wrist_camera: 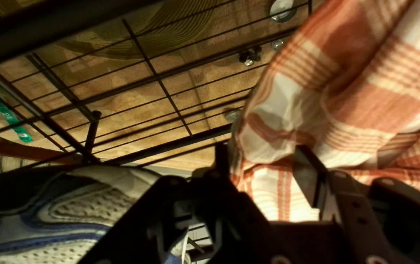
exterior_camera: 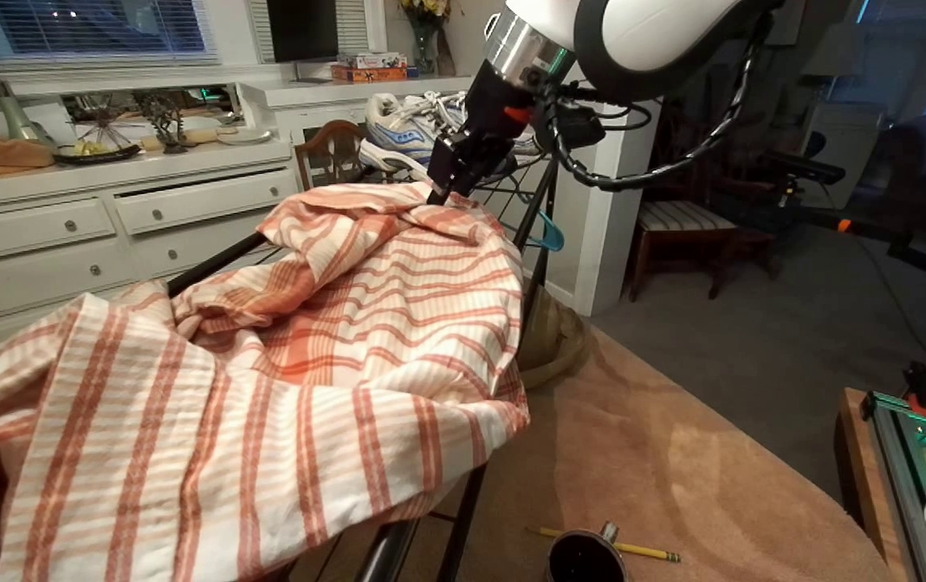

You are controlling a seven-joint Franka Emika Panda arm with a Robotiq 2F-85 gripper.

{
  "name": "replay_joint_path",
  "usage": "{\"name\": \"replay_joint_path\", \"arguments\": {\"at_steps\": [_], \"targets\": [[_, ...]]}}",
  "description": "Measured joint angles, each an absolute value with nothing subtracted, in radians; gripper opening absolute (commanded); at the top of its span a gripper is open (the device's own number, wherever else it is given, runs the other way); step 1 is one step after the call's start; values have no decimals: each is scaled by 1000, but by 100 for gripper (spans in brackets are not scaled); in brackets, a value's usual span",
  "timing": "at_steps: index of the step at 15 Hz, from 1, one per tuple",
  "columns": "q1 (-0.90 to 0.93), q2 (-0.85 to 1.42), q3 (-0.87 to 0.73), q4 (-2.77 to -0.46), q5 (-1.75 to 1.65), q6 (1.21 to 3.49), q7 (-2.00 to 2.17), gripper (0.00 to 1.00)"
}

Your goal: Fold the blanket

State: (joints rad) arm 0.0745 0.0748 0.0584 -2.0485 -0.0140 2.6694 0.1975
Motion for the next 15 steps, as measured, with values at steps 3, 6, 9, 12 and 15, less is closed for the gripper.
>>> {"name": "replay_joint_path", "arguments": {"at_steps": [3,6,9,12,15], "targets": [[78,72,72,-2045,19,2672,182,37],[81,72,81,-2045,37,2672,172,35],[81,72,82,-2047,39,2672,170,33],[80,73,77,-2052,33,2672,170,5],[80,73,74,-2054,28,2672,170,0]]}}
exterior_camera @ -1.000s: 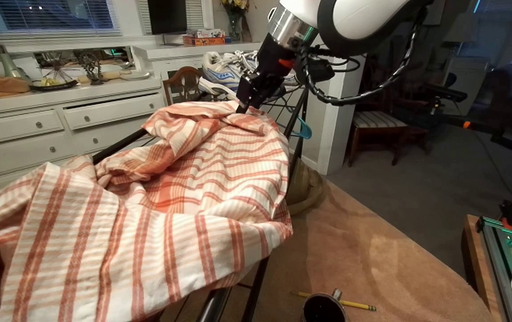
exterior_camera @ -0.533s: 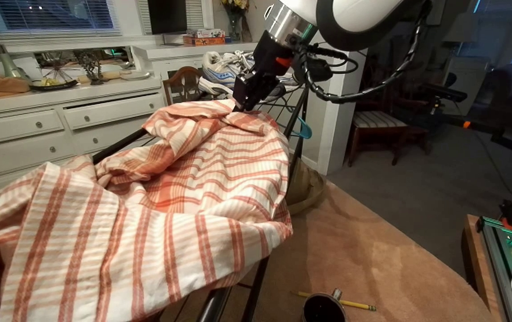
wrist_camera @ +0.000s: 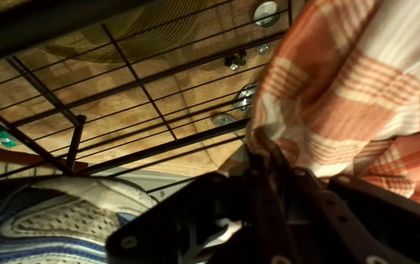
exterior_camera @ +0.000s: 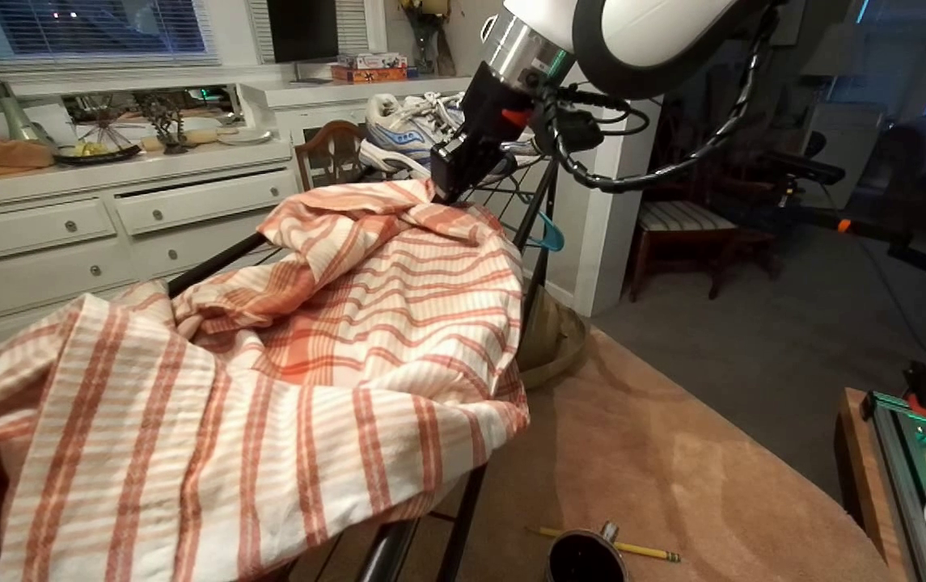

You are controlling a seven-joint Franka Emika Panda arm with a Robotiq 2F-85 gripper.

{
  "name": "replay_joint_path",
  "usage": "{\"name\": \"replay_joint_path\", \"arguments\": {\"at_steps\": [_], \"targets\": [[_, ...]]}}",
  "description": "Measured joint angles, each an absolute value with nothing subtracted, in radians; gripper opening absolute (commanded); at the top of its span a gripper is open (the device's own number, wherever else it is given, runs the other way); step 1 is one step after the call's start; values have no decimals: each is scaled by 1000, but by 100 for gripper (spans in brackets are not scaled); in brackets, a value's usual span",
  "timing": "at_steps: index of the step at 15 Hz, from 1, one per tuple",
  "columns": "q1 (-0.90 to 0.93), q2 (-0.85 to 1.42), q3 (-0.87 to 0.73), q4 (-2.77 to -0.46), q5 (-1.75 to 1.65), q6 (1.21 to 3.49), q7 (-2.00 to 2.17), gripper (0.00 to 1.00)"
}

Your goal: Fold the blanket

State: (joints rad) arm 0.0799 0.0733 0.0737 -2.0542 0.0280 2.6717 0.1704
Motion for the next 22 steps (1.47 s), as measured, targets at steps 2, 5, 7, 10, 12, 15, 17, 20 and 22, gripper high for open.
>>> {"name": "replay_joint_path", "arguments": {"at_steps": [2,5,7,10,12,15,17,20,22], "targets": [[80,73,74,-2054,21,2672,170,1],[82,70,75,-2053,1,2675,170,1],[90,52,84,-2048,0,2700,170,1],[113,-9,115,-2039,10,2746,150,1],[136,-62,140,-2036,34,2749,97,1],[193,-135,163,-2036,122,2749,-42,1],[244,-168,164,-2035,219,2749,-153,1],[334,-199,152,-2033,408,2741,-348,1],[388,-209,139,-2032,523,2719,-467,1]]}}
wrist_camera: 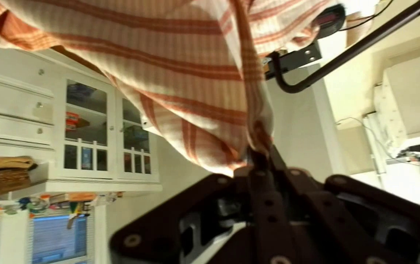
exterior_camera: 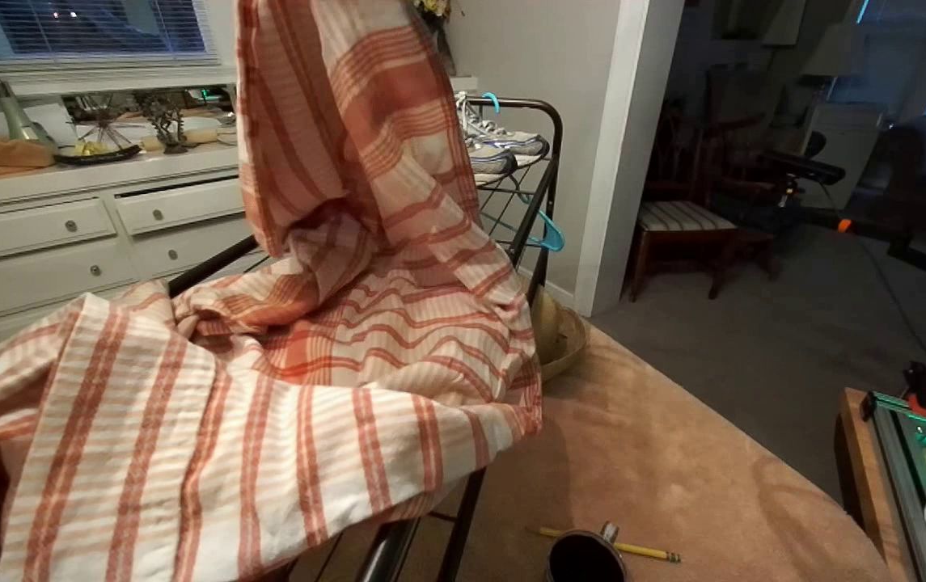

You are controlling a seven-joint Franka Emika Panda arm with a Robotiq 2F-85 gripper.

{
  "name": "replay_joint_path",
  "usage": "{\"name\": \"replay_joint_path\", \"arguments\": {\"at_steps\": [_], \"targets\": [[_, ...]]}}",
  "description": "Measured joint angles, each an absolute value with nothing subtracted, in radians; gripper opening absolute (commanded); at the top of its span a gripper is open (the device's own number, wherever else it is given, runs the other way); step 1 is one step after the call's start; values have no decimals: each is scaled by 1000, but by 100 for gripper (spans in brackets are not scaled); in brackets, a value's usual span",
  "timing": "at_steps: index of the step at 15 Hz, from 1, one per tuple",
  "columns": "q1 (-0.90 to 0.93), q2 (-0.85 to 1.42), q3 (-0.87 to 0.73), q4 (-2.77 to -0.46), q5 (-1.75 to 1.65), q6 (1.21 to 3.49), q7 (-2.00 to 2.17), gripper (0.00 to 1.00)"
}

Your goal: Fold the blanket

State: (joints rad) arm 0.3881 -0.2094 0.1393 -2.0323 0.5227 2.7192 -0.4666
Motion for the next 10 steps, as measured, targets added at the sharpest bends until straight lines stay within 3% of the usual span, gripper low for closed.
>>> {"name": "replay_joint_path", "arguments": {"at_steps": [10], "targets": [[460,-207,156,-2046,768,2568,-827,1]]}}
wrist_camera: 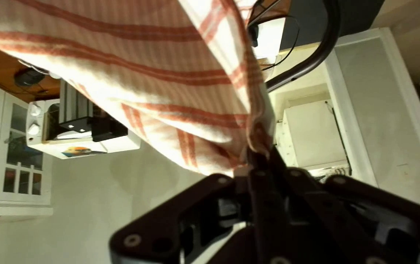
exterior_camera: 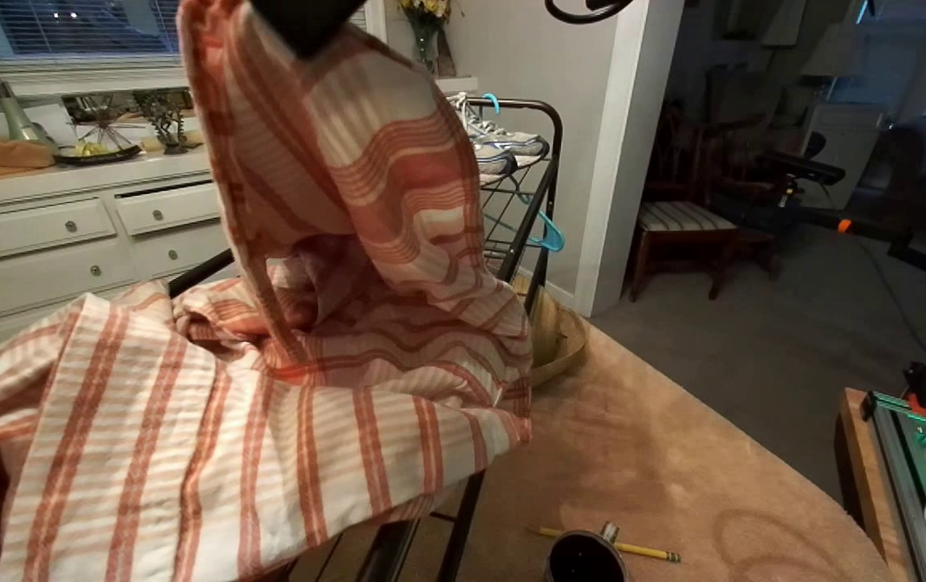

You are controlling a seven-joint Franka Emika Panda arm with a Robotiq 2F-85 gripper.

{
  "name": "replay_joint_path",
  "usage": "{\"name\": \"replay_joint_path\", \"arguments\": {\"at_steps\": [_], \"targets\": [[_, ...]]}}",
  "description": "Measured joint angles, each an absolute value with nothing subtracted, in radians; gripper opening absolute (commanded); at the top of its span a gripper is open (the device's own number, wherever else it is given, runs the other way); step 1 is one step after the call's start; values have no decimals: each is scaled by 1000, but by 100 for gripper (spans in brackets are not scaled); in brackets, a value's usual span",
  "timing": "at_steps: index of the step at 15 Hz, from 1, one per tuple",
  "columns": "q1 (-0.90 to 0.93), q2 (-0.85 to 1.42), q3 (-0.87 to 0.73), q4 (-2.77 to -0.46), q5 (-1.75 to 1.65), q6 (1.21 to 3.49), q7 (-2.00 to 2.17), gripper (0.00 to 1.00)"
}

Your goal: Fold the blanket

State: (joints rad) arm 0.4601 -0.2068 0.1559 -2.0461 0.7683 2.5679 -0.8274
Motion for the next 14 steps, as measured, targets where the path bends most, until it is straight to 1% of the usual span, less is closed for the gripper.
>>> {"name": "replay_joint_path", "arguments": {"at_steps": [6,14], "targets": [[460,-180,236,-2070,766,2578,-956,1],[460,-29,315,-2105,716,2791,-1050,1]]}}
